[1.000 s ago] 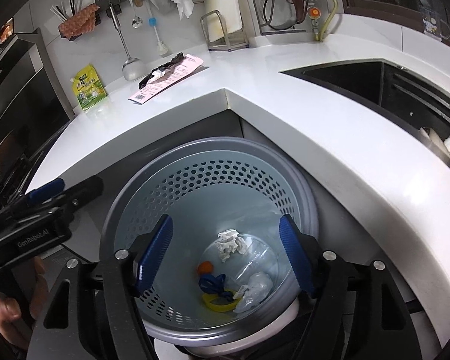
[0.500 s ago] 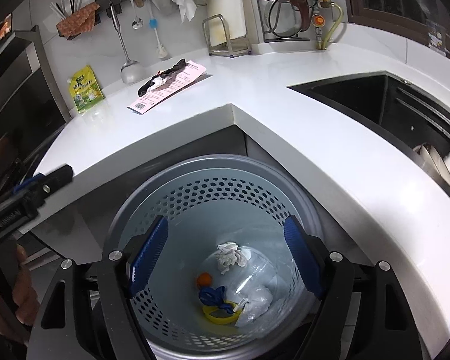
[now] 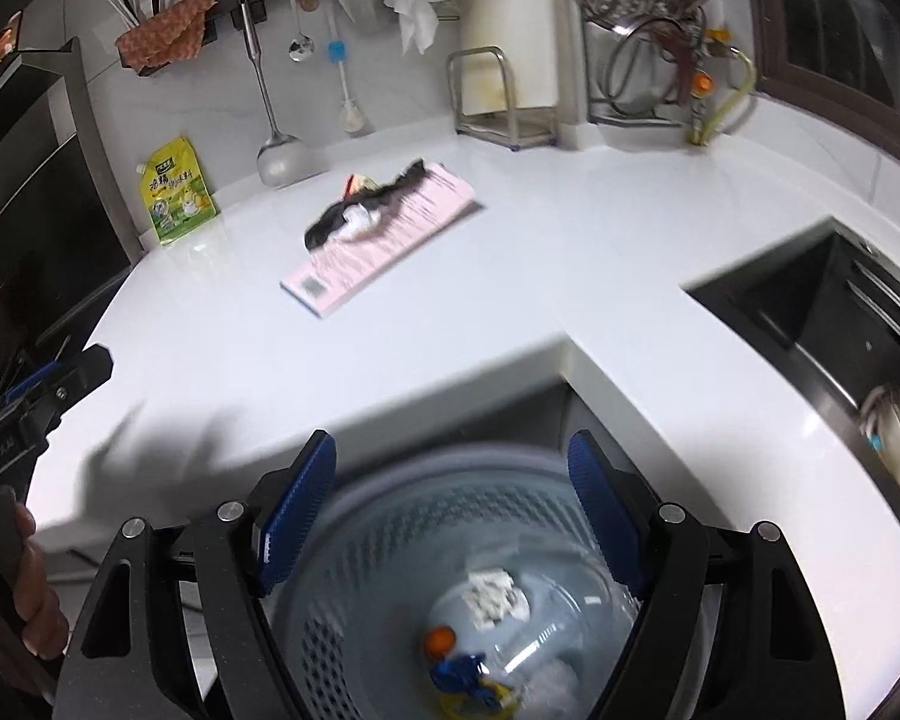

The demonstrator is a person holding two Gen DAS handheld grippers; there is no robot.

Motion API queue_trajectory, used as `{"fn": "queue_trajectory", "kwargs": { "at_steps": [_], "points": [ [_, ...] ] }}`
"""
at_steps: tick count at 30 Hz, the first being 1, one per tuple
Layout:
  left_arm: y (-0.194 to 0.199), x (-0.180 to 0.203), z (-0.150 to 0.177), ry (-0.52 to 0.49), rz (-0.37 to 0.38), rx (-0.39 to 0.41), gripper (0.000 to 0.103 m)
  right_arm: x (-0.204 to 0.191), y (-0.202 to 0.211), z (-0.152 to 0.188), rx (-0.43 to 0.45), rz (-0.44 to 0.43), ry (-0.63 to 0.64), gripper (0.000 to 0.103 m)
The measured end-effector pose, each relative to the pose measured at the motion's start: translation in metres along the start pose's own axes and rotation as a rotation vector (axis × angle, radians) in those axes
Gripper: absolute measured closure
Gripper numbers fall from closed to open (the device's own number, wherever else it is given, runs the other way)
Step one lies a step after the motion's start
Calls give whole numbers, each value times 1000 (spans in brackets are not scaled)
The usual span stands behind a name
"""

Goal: Collect trash
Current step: 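Move both grippers back to the counter and reach the right gripper to the pink sheet, then grasp the pink printed sheet with the right gripper and lift it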

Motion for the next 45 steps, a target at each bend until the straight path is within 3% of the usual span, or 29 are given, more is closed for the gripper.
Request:
{"fn": "queue_trajectory", "kwargs": {
  "at_steps": [12,28,36,45],
  "points": [
    [-35,-37,-37,49,-31,7,6,-55,-84,-68,-25,21,76,23],
    [-56,-38,-34,46,-17,-24,6,-73,-153,-91,-99,158,134,24],
    [-58,-21,-41,38,14,-31,6,-39,-143,-83,-109,211,127,24],
    [-63,19,-46,21,74,-51,6,39,-119,-81,-119,266,81,24]
  ]
}}
Point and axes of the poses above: each gripper's, at about its wrist camera, not at the fingertips, and y roughly against the way its jaws point, x to its right, z to its underside, the point moved 10 cm from there along -y, roughly the way its jaws point, and after that the axes turned 6 degrees about -z, right-handed, at the moved point
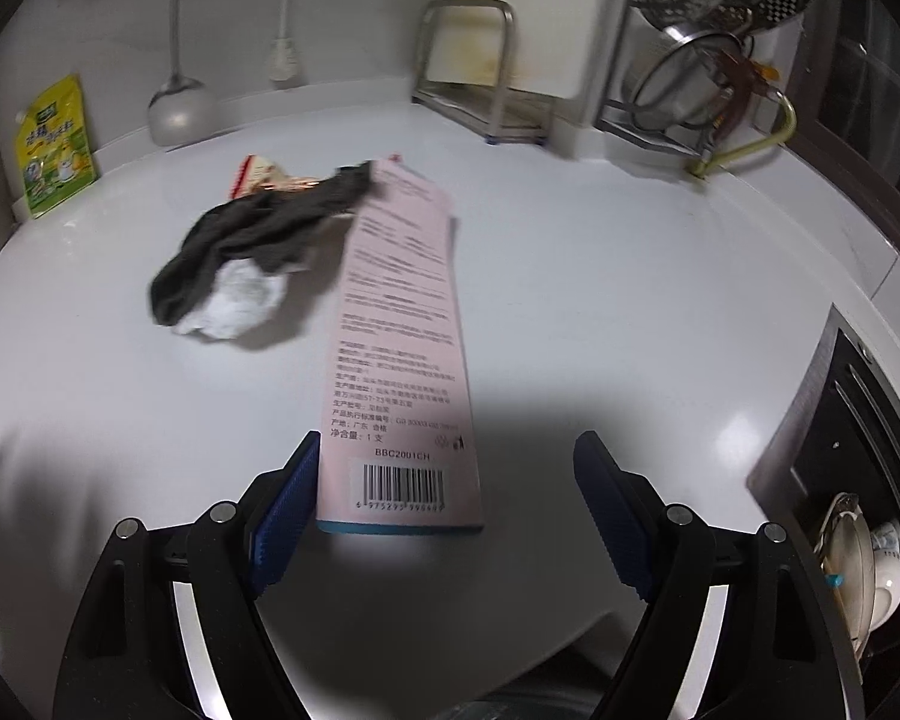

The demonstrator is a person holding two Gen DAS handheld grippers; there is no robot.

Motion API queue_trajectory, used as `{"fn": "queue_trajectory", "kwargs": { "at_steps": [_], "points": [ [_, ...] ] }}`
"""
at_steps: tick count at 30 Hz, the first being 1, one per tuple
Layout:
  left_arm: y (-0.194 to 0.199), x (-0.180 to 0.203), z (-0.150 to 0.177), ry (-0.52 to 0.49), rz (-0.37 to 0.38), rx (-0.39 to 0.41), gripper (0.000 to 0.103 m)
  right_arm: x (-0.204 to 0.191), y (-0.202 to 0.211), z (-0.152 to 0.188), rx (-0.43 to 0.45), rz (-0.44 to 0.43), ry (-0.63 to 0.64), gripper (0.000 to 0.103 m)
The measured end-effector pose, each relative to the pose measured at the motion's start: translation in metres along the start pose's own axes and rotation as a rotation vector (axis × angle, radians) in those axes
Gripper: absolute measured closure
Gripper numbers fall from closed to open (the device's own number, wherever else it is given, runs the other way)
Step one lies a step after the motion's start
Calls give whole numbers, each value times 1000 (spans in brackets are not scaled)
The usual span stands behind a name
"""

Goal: Collect trash
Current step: 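Grasp the pink printed sheet with the right gripper and lift it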

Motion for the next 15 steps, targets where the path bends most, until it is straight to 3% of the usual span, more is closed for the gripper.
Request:
{"fn": "queue_trajectory", "kwargs": {
  "at_steps": [6,8,11,15],
  "points": [
    [-10,27,-5,-10,43,-29,6,43,-2,-8,-4,10,-27,24],
    [-14,34,-8,-14,48,-31,6,46,-2,-11,2,-32,-25,23],
    [-22,42,-14,-16,53,-40,6,36,-3,-22,21,-166,-19,23],
    [-36,46,-21,-8,51,-64,6,18,-14,-34,-4,-225,44,23]
  ]
}}
Point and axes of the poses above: each gripper's, at about its wrist camera, not at the fingertips, and y roughly against the way its jaws point, x to its right, z to its underside, the point moved 10 cm from there along -y, roughly the way its jaws point, and after that the axes turned 6 degrees about -z, right-handed, at the moved point
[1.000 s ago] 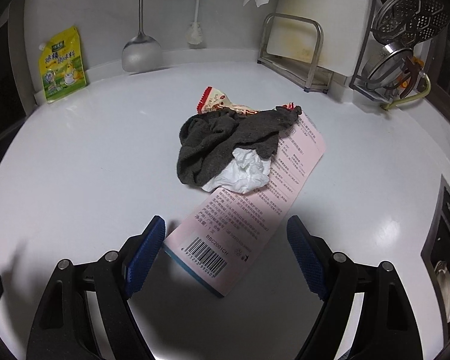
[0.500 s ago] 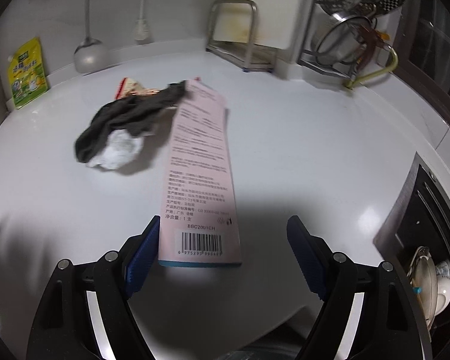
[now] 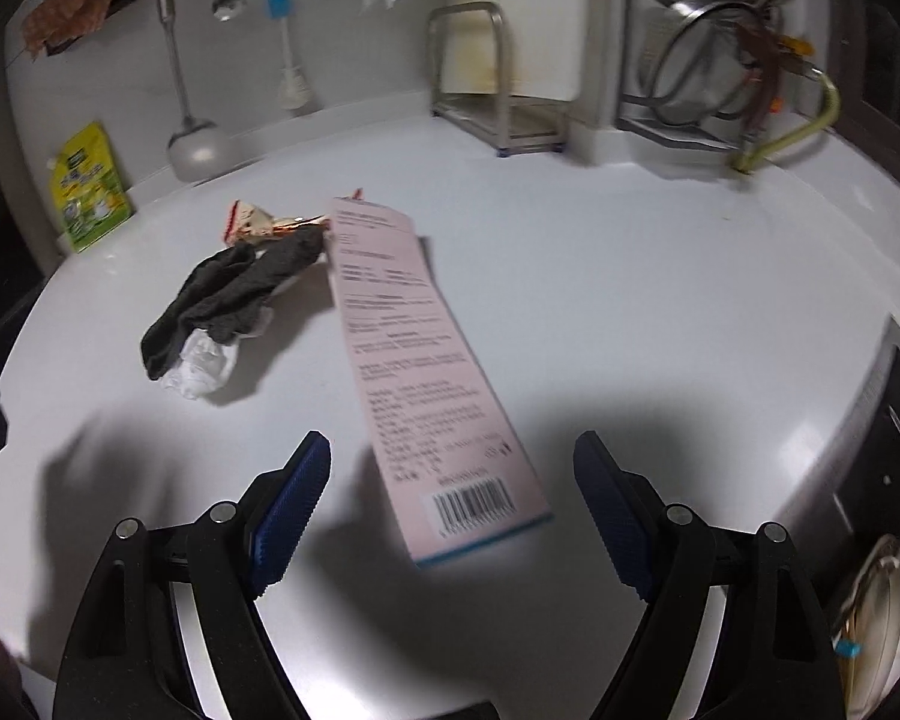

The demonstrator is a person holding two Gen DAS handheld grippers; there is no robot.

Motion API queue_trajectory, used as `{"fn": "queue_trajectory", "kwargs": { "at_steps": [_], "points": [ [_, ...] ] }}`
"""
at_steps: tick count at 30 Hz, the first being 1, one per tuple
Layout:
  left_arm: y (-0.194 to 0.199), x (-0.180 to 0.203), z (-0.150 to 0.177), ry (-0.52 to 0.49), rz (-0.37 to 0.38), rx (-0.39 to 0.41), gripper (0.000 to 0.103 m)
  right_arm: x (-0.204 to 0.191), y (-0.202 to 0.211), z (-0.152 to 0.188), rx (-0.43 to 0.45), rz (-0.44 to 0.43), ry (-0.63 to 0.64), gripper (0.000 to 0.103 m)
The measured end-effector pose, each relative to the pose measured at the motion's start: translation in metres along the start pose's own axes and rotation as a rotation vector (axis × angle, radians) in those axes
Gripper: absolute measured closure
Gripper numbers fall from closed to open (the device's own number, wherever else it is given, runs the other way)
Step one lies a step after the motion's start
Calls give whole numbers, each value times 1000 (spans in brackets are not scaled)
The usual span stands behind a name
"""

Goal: Collect trash
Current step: 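Grasp the pink printed sheet with the right gripper and lift it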

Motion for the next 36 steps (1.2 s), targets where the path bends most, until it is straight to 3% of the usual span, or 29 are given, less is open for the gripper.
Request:
{"fn": "queue_trajectory", "kwargs": {
  "at_steps": [4,13,22,24,26,32,36],
  "points": [
    [-15,1,-9,1,-15,-16,6,-5,-16,-12,-36,-21,51,23],
    [-55,5,-24,-20,-32,-73,6,13,-43,-27,-115,-88,38,23],
    [-78,14,-27,-52,-51,-102,6,5,-50,-30,-100,-75,141,23],
    [-80,17,-28,-61,-53,-101,6,2,-49,-30,-95,-86,148,30],
    [-84,18,-28,-56,-45,-108,6,2,-46,-32,-89,-94,149,52],
    [-92,17,-39,-10,-35,-110,6,6,-42,-33,-74,-151,89,53],
    [-102,17,-45,-35,-72,-115,6,6,-38,-35,-60,-166,76,53]
  ]
}}
Point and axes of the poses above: each gripper's, at about its wrist camera, not at the fingertips, and y roughly against the way its jaws point, x to its right, z to its underside, the point moved 10 cm from there along -y, roughly the way its jaws point, and after that the axes turned 6 degrees about -z, right-handed, at the moved point
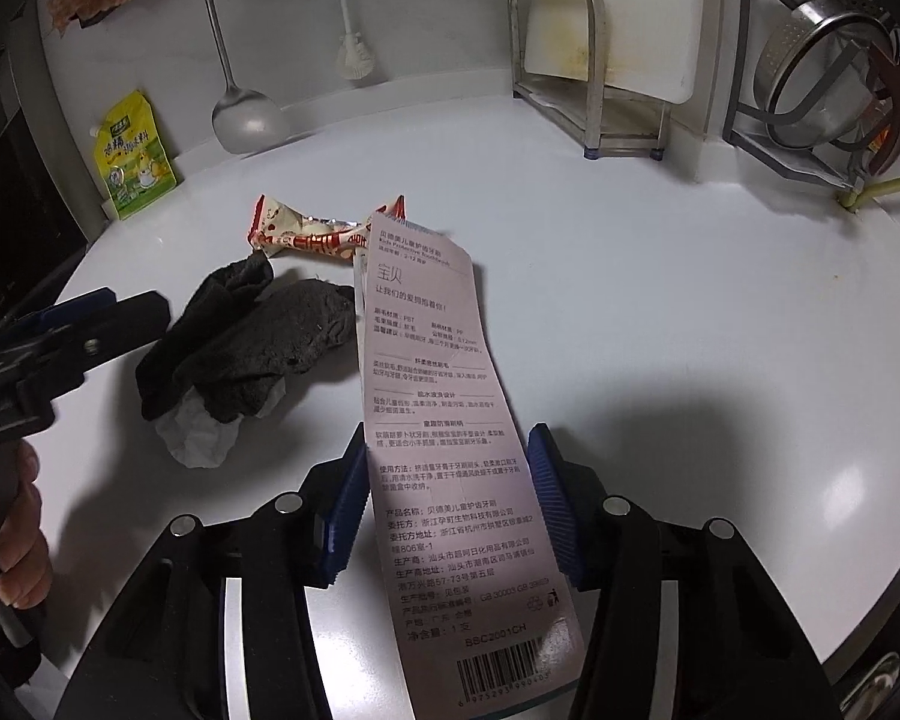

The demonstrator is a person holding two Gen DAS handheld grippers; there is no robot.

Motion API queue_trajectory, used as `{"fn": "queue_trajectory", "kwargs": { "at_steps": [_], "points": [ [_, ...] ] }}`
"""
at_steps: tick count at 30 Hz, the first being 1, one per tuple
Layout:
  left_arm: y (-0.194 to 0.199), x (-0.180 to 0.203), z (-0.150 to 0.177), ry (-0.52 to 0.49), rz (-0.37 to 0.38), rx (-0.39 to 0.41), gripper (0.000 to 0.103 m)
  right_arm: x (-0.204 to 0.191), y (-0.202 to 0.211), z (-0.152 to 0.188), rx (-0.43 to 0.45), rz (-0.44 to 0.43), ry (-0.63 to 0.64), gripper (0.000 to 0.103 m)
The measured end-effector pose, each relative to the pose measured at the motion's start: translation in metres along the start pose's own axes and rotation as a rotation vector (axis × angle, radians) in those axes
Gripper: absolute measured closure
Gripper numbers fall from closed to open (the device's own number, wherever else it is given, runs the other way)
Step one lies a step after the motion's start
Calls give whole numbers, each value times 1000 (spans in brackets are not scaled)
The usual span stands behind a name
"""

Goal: Collect trash
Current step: 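Grasp the pink printed sheet with the right gripper and lift it, then grasp the dark grey cloth with the left gripper while the right holds the sheet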

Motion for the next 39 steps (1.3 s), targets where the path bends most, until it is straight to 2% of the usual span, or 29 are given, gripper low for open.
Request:
{"fn": "queue_trajectory", "kwargs": {
  "at_steps": [7,9,10,11,12,16,19,25,26,27,32,39],
  "points": [
    [-19,4,8,-35,-42,-57,8,2,2,0,7,-25,-22,53],
    [-21,6,10,-49,-43,-59,24,2,2,0,9,-25,-22,53],
    [-22,8,10,-54,-31,-68,38,2,2,0,9,-27,-22,53],
    [-23,10,12,-52,-9,-79,48,2,2,0,9,-28,-22,53],
    [-22,12,12,-49,8,-79,53,2,2,0,11,-27,-21,53],
    [-13,13,5,-67,8,-39,86,1,3,0,14,-29,-22,53],
    [-7,13,0,-43,50,-26,91,1,5,-1,21,-31,-26,53],
    [15,5,-14,-10,65,33,93,0,15,-3,53,-36,-30,54],
    [24,3,-17,-4,67,51,94,-1,17,-3,60,-40,-30,76],
    [30,3,-19,-3,68,64,93,-2,18,-3,55,-46,-28,84],
    [65,6,-28,-26,82,133,94,-4,23,0,77,-38,-26,86],
    [90,7,-30,-33,102,166,94,-6,38,0,136,-21,-11,92]
  ]
}}
Point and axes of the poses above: each gripper's, at about its wrist camera, not at the fingertips, and y roughly against the way its jaws point, x to its right, z to its underside, the point moved 10 cm from there along -y, roughly the way its jaws point, and after that the axes turned 6 degrees about -z, right-handed, at the moved point
